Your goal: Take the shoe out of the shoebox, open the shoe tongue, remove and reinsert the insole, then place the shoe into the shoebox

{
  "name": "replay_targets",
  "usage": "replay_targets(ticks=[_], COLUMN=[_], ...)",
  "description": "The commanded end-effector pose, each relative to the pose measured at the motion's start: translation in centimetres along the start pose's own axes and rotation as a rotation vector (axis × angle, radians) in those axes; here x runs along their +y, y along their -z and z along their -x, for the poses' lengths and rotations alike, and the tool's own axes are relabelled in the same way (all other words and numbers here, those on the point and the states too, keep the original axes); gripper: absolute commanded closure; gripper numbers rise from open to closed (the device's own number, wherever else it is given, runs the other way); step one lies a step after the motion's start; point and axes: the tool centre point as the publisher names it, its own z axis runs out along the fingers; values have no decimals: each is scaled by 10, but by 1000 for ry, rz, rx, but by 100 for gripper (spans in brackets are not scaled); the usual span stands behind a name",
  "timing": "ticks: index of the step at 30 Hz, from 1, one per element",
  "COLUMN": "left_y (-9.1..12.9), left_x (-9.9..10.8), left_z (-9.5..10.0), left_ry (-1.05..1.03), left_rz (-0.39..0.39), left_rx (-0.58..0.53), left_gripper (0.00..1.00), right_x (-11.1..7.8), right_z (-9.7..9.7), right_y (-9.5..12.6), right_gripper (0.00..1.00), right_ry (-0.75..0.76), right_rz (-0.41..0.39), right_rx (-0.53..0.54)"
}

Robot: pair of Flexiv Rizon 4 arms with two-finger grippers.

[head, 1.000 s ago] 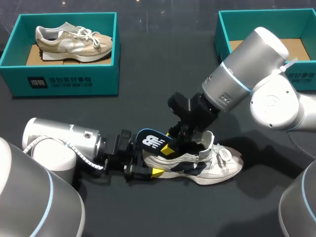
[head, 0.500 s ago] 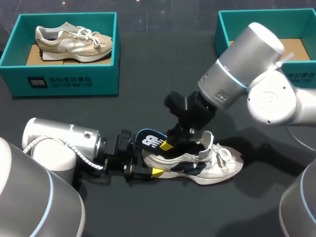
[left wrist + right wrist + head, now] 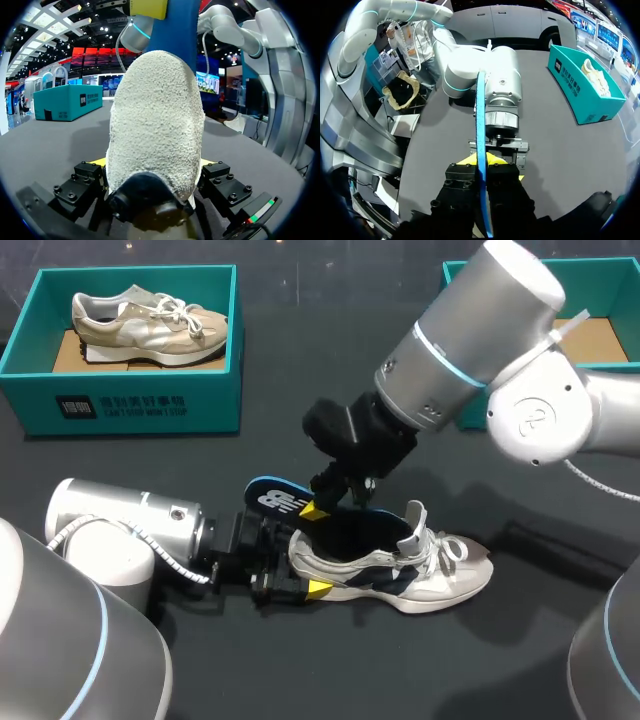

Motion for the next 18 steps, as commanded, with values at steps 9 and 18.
replay_targets(ticks=[9, 18], left_y=[-3, -3], left_x=[2, 2], left_z=[1, 1], left_ry=[0, 0], left_rz=[2, 2], left_rx=[-1, -1], left_gripper=[100, 100], right_x=[19, 62], right_z=[5, -33], right_y=[3, 77], right_gripper=[100, 100], right_ry=[52, 141], right_rz=[2, 207], right_rx=[10, -49])
